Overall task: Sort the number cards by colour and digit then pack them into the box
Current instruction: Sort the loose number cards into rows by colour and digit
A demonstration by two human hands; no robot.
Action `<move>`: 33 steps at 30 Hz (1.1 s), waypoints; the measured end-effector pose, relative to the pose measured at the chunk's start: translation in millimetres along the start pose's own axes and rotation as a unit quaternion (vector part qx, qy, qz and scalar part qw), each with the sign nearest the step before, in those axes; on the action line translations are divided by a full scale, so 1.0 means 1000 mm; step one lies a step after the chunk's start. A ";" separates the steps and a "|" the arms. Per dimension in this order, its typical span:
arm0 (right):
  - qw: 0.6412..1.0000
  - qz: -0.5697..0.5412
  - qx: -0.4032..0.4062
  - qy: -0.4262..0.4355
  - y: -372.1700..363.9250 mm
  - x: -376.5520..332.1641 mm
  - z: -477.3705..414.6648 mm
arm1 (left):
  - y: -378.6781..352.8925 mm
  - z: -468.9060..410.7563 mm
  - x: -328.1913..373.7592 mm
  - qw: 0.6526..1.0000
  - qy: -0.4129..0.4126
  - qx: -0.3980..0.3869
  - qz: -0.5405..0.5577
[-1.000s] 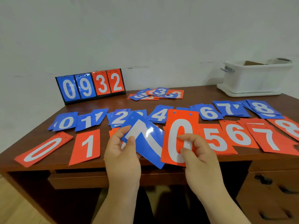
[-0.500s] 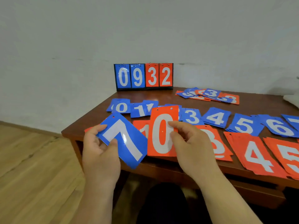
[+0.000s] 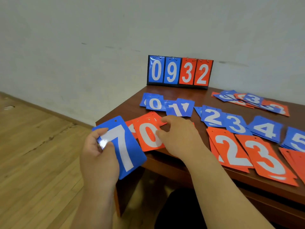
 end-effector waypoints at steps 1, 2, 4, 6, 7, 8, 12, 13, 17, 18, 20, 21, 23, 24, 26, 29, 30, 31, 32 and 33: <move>1.000 -0.006 0.013 0.000 0.003 0.004 0.003 | -0.001 0.002 0.001 1.000 -0.002 0.011 0.001; 0.999 -0.023 0.024 -0.001 0.006 0.008 0.006 | -0.002 0.004 0.002 1.000 -0.002 0.020 0.004; 0.995 -0.092 0.033 0.001 0.012 0.015 0.016 | -0.007 0.011 0.006 0.999 0.003 0.030 0.014; 0.984 -0.173 0.036 0.014 0.019 0.023 0.029 | -0.016 0.019 0.011 1.000 0.005 0.016 0.023; 0.978 -0.204 0.035 0.025 0.024 0.026 0.037 | -0.023 0.024 0.013 1.000 0.005 0.001 0.025; 0.973 -0.227 0.029 0.040 0.029 0.029 0.045 | -0.031 0.029 0.015 1.000 0.004 -0.016 0.026; 0.955 -0.287 0.003 0.072 0.044 0.050 0.075 | -0.075 0.065 0.022 0.993 -0.013 -0.108 0.053; 0.955 -0.287 0.006 0.071 0.046 0.059 0.081 | -0.089 0.078 0.024 0.988 -0.019 -0.139 0.057; 0.952 -0.301 0.060 0.023 0.061 0.120 0.105 | -0.151 0.136 0.025 0.966 -0.005 -0.253 0.059; 0.949 -0.304 0.078 0.002 0.066 0.141 0.112 | -0.167 0.152 0.023 0.957 0.013 -0.283 0.068; 0.945 -0.303 0.117 -0.038 0.078 0.182 0.128 | -0.197 0.186 0.019 0.936 0.045 -0.344 0.065; 0.942 -0.301 0.137 -0.058 0.083 0.203 0.138 | -0.211 0.203 0.016 0.925 0.047 -0.374 0.048; 0.936 -0.286 0.177 -0.100 0.095 0.244 0.159 | -0.237 0.238 0.010 0.902 0.037 -0.429 0.009; 0.933 -0.278 0.195 -0.120 0.100 0.264 0.170 | -0.249 0.255 0.007 0.892 0.029 -0.450 -0.007; 0.923 -0.265 0.228 -0.159 0.110 0.303 0.193 | -0.275 0.291 0.000 0.871 0.013 -0.490 -0.031; 0.913 -0.226 0.266 -0.213 0.123 0.355 0.226 | -0.316 0.341 -0.009 0.835 -0.017 -0.546 -0.067; 0.910 -0.210 0.275 -0.229 0.128 0.372 0.236 | -0.330 0.357 -0.013 0.822 -0.023 -0.563 -0.079; 0.907 -0.193 0.284 -0.244 0.132 0.387 0.245 | -0.343 0.373 -0.015 0.811 -0.030 -0.578 -0.089; 0.903 -0.178 0.292 -0.259 0.137 0.402 0.253 | -0.355 0.389 -0.017 0.801 -0.037 -0.590 -0.095; 0.900 -0.164 0.297 -0.274 0.142 0.416 0.260 | -0.367 0.403 -0.019 0.792 -0.046 -0.601 -0.097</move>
Point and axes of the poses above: each hand's wrist, its own z-axis away from the middle knuckle, its own y-axis out of the back of the hand, x = y × z, the point moved 8 cm from there along -z, towards the middle knuckle, and after that the axes turned 14 degrees about z, right-handed, at the moved point
